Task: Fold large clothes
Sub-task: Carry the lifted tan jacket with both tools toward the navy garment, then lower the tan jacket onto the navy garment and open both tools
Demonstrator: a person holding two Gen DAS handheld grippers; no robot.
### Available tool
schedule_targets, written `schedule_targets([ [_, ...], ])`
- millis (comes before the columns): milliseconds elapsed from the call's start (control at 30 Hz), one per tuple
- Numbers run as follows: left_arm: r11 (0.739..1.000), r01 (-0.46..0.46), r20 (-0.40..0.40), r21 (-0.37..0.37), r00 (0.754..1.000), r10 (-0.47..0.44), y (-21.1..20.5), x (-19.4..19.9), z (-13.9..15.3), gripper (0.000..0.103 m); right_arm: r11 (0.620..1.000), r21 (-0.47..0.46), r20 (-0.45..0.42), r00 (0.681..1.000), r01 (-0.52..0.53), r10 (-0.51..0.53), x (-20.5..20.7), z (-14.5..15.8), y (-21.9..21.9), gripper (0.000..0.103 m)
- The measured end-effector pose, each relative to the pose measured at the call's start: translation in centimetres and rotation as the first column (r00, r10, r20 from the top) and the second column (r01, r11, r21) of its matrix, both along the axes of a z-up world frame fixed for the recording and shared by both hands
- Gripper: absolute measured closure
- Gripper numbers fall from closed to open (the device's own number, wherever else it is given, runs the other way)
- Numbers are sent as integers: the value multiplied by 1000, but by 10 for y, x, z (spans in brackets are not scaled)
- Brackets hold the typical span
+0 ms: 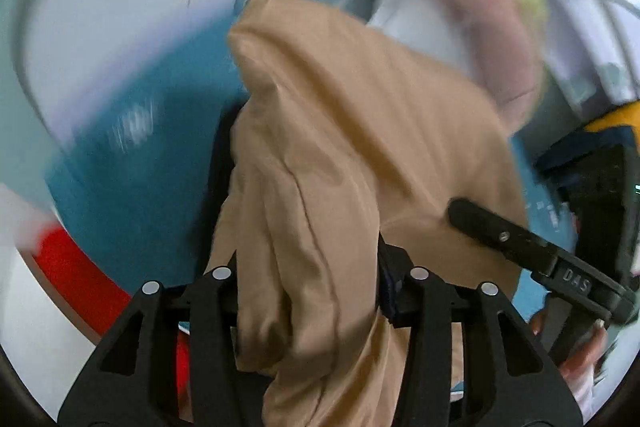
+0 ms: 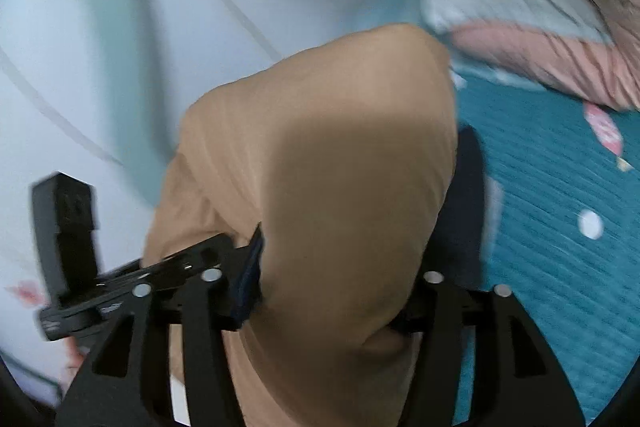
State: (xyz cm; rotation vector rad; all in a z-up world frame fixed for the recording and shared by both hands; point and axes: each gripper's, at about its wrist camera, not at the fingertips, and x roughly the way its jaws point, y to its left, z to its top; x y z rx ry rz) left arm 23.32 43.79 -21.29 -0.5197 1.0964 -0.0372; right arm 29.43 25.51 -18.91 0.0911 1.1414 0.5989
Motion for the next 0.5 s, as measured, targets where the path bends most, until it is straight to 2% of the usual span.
schedule_targets([
  [33, 1000, -5, -48, -3, 999, 5, -1, 4, -22, 48, 997, -72, -11, 1000, 12, -13, 3, -19, 2, 36],
  [67, 1000, -8, -65, 9, 998, 8, -3, 4, -39, 40, 997, -78, -1, 1000, 7, -7, 3, -25, -1, 31],
  [100, 1000, 4, -30, 24, 1000, -3, -5, -1, -42, 37, 998, -55, 28, 1000, -9, 11, 0, -26, -5, 29],
  [167, 997, 18, 23, 74, 1000, -20, -1, -13, -37, 30, 998, -54, 79, 996, -39, 43, -5, -18, -10, 25],
  [233, 992, -17, 53, 127, 999, 10, 10, -25, -24, 29, 997, -82, 132, 991, -15, 26, -6, -6, -17, 23],
  [333, 967, -90, 78, 240, 994, 74, 24, -37, 5, 29, 997, -62, 257, 966, 49, -32, -15, 30, -31, 23],
  [400, 930, -157, 129, 332, 984, 120, 26, -45, 29, 29, 996, -60, 341, 939, 66, -42, -24, 46, -34, 23],
  [433, 888, -198, 163, 414, 976, 142, 24, -50, 41, 29, 994, -77, 392, 919, 77, -41, -30, 51, -33, 23],
  [500, 821, -233, 199, 522, 969, 148, 19, -54, 60, 31, 994, -84, 458, 889, 72, -26, -41, 59, -28, 29],
])
